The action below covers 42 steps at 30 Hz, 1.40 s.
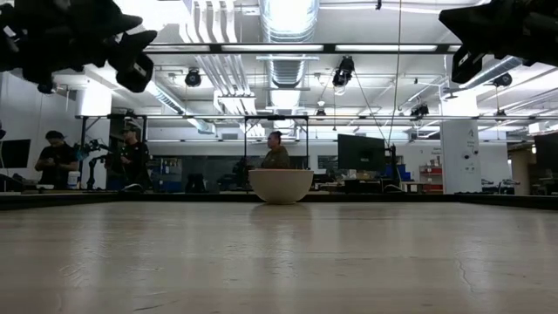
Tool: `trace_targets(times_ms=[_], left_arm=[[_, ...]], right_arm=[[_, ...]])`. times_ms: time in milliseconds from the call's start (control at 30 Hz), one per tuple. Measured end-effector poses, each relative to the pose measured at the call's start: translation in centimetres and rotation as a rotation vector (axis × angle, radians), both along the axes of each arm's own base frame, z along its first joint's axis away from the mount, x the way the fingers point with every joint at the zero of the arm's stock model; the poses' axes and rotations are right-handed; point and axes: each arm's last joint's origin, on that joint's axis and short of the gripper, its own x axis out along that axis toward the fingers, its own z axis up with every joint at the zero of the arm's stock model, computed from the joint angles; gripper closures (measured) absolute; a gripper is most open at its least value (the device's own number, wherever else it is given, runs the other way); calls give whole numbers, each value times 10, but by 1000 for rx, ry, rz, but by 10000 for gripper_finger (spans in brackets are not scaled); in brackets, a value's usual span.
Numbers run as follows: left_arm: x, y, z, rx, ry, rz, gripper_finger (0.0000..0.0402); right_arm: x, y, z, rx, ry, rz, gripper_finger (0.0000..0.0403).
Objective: Nest bowls inside each other
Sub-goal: Return to Home Position
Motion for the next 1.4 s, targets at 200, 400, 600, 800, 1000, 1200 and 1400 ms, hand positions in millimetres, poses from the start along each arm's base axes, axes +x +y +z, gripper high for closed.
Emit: trace_targets(times_ms=[200, 400, 600, 800, 1000, 1200, 1400], left_arm=[[-3, -1, -13, 20, -9, 2, 280], [-7, -3, -26, 39, -19, 4, 280], [-12, -6, -38, 51, -55, 3, 280], [-16, -7, -41, 47, -71, 2, 280], [-16, -7, -44, 66, -56, 6, 280], [-16, -7, -43, 75, -64, 6, 280], [-16, -8, -43, 85, -66, 7, 280]], right_arm=[[0, 0, 0, 18, 0, 6, 394], [0, 0, 0, 16, 5, 5, 394], [1, 0, -4, 25, 39, 7, 394], [2, 0, -11, 37, 93, 7, 394], [4, -1, -23, 53, 122, 9, 394], [7, -1, -38, 117, 148, 17, 394], [6, -1, -36, 91, 132, 9, 394]])
